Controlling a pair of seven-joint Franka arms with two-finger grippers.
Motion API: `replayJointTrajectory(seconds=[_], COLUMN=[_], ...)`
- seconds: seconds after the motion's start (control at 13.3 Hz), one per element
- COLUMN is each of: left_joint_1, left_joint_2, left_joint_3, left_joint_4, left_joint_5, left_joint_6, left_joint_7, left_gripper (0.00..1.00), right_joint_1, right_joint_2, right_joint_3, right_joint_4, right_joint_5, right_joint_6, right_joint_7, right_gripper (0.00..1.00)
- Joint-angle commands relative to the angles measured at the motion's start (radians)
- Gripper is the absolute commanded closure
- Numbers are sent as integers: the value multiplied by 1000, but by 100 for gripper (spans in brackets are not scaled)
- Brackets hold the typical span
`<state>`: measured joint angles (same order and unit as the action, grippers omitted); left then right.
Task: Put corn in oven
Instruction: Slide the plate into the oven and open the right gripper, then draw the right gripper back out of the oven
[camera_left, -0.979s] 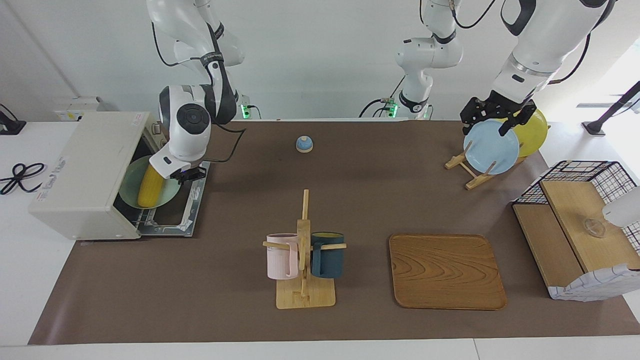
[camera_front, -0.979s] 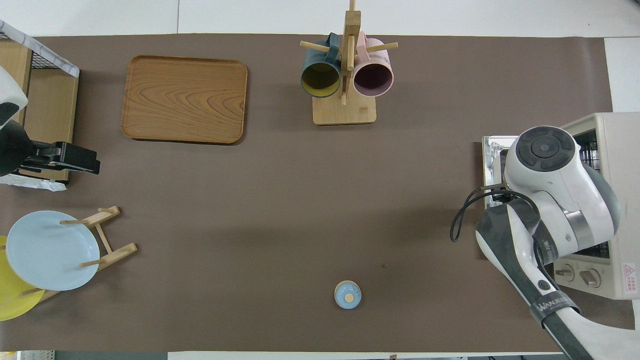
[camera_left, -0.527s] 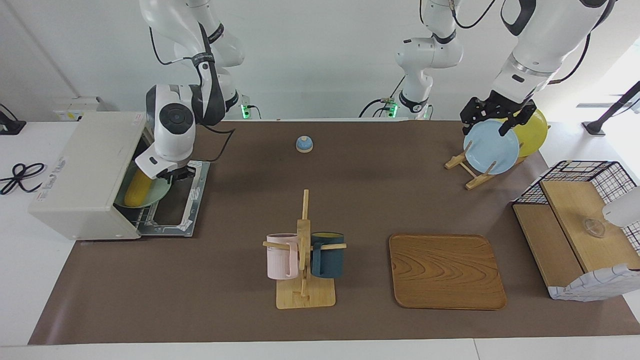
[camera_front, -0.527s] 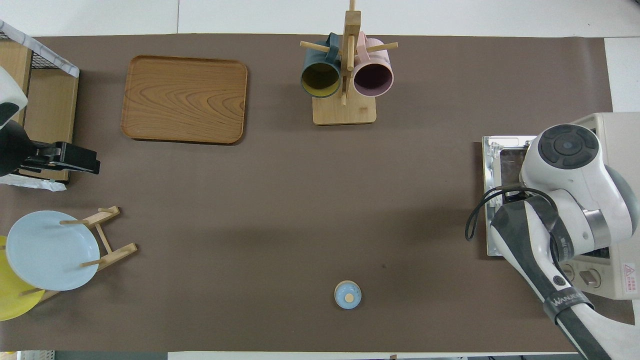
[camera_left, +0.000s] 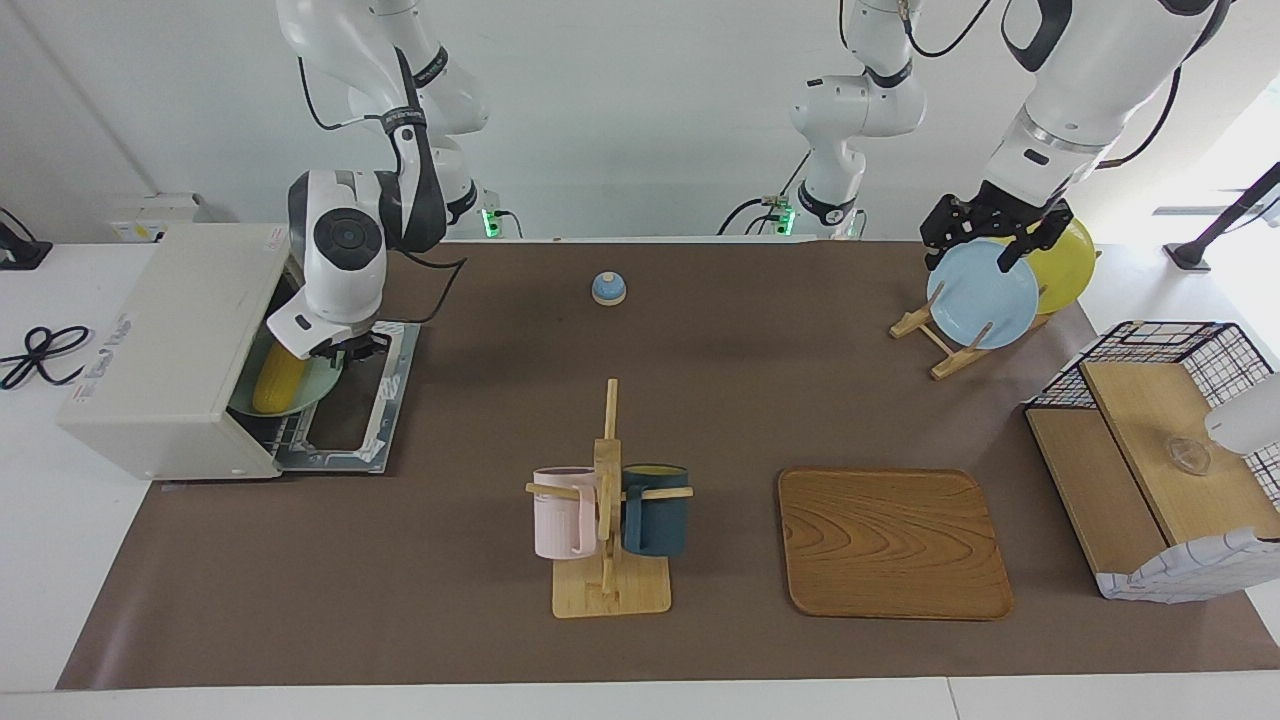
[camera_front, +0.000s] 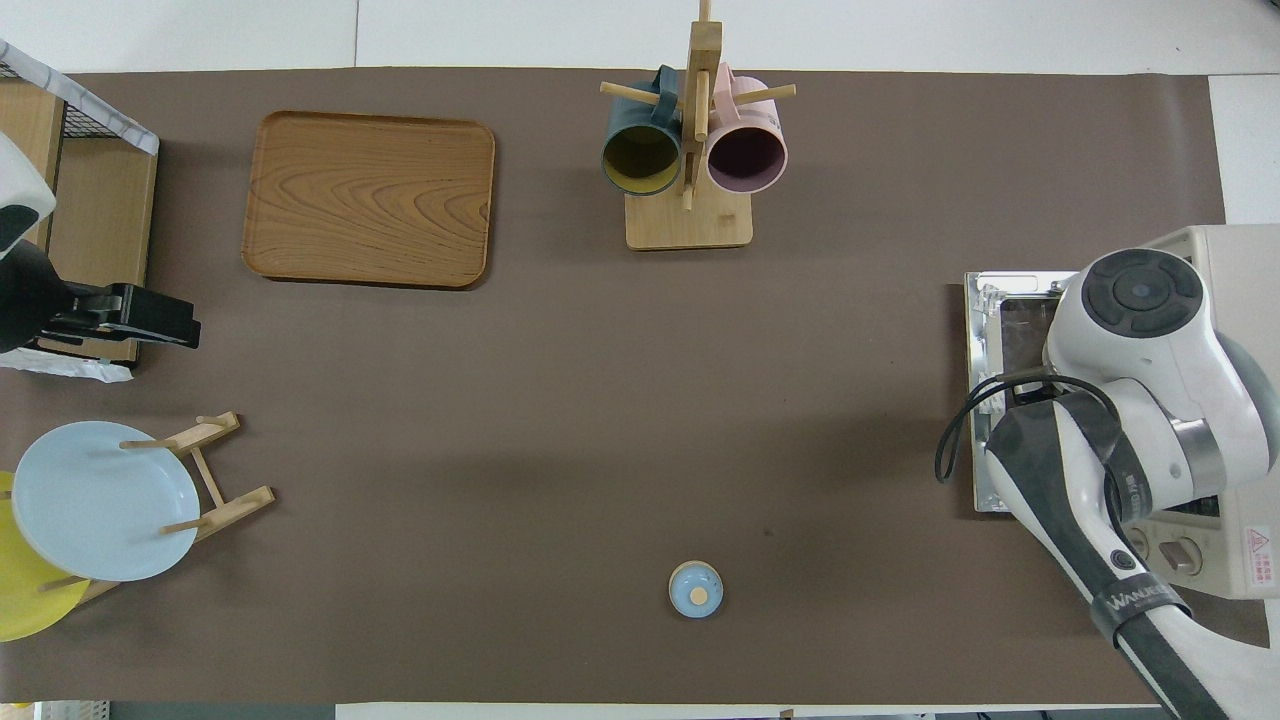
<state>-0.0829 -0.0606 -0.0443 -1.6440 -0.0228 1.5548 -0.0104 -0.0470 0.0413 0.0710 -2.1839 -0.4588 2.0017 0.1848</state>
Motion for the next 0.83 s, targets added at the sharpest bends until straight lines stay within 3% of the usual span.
replayJointTrajectory(seconds=[0.0,0.75], left_joint_1=[18,18], left_joint_2=[-2,-1], left_joint_3=[-14,-14], left_joint_4=[1,1], left_joint_5=[18,18], left_joint_6=[-7,-7], left_joint_7=[9,9], left_gripper=[0,0], right_joint_1=[-47,-30], right_joint_2=[-24,-9], right_joint_3=[12,15], right_joint_4=[-17,22], right_joint_5=[-17,34], right_joint_6=[11,6], right_joint_7=[-56,-44], right_gripper=[85,81])
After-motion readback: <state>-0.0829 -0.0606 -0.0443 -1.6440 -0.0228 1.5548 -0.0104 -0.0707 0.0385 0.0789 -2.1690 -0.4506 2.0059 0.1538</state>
